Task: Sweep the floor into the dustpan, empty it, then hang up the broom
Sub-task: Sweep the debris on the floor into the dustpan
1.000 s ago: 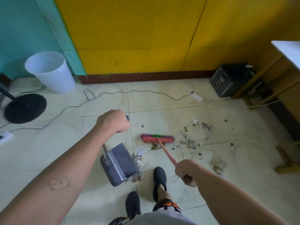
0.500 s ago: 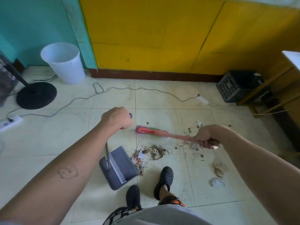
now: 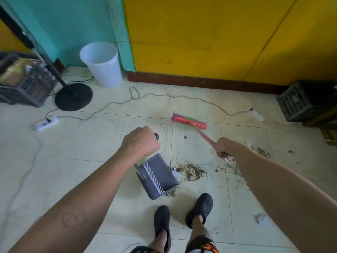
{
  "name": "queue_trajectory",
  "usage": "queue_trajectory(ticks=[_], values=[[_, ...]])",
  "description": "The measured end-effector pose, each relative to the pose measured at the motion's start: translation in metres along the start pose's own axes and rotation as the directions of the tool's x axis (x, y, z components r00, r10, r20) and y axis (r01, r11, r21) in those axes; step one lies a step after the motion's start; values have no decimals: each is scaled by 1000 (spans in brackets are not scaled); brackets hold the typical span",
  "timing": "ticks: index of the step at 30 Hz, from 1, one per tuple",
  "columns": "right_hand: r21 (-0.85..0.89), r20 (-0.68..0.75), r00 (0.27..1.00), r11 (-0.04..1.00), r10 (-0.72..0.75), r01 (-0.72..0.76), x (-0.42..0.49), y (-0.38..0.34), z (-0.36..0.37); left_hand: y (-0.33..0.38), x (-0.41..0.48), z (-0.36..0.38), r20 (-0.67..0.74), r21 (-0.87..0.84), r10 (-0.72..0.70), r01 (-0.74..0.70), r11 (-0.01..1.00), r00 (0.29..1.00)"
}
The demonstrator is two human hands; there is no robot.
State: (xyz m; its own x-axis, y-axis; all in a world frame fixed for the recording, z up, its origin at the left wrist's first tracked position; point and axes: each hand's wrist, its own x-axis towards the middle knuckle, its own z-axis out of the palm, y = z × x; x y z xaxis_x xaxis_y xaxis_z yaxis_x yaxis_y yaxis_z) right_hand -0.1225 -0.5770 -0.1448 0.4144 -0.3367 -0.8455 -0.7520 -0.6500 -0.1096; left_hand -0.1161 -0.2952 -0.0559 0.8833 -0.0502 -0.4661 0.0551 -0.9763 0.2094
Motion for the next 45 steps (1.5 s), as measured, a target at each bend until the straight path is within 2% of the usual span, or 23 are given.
queue_trajectory(ticks=[4, 7, 12, 16, 18, 22, 24, 27, 30, 33, 37, 41, 45], values=[[-18, -52, 999, 1000, -11, 10, 30, -11, 22, -3, 4, 10, 5, -11, -30, 30, 999, 1000], [-157, -50, 998, 987, -43, 35, 38, -9, 42, -3, 9, 18, -7, -4, -21, 21, 1000, 1000], [-333, 80, 996, 941, -41, 66, 13, -8, 55, 1, 12, 25, -50, 30, 19, -18, 999, 999], [-443, 174, 981, 882, -90, 160, -27, -14, 33, 17, 12, 17, -42, 48, 46, -44, 998, 998], [-457, 212, 975, 875, -70, 162, -41, -9, 18, 26, 12, 11, -33, 47, 68, -66, 997, 997], [-438, 238, 968, 898, 74, 40, -43, 11, -8, 38, 15, 1, 3, 69, 93, -93, 993, 996], [-434, 257, 962, 901, 96, 26, -50, 23, -19, 44, 15, -4, 32, 76, 102, -104, 992, 994], [-246, 298, 950, 969, 95, -20, -62, 42, -35, 56, 12, -12, 59, 83, 136, -140, 987, 989], [-138, 301, 952, 990, 64, -23, -75, 53, -47, 66, 11, -17, 41, 98, 173, -177, 979, 984], [-118, 257, 964, 992, 61, -31, -87, 60, -56, 74, 11, -20, 27, 107, 201, -202, 973, 979], [-191, 92, 996, 982, 5, 12, -90, 70, -56, 82, 12, -24, -2, 107, 222, -220, 970, 975], [-271, -18, 998, 961, -59, 52, -72, 80, -56, 92, 14, -26, -27, 72, 231, -228, 971, 973], [-294, -80, 996, 956, -50, 25, -41, 88, -54, 104, 18, -25, -46, 57, 219, -216, 975, 975]])
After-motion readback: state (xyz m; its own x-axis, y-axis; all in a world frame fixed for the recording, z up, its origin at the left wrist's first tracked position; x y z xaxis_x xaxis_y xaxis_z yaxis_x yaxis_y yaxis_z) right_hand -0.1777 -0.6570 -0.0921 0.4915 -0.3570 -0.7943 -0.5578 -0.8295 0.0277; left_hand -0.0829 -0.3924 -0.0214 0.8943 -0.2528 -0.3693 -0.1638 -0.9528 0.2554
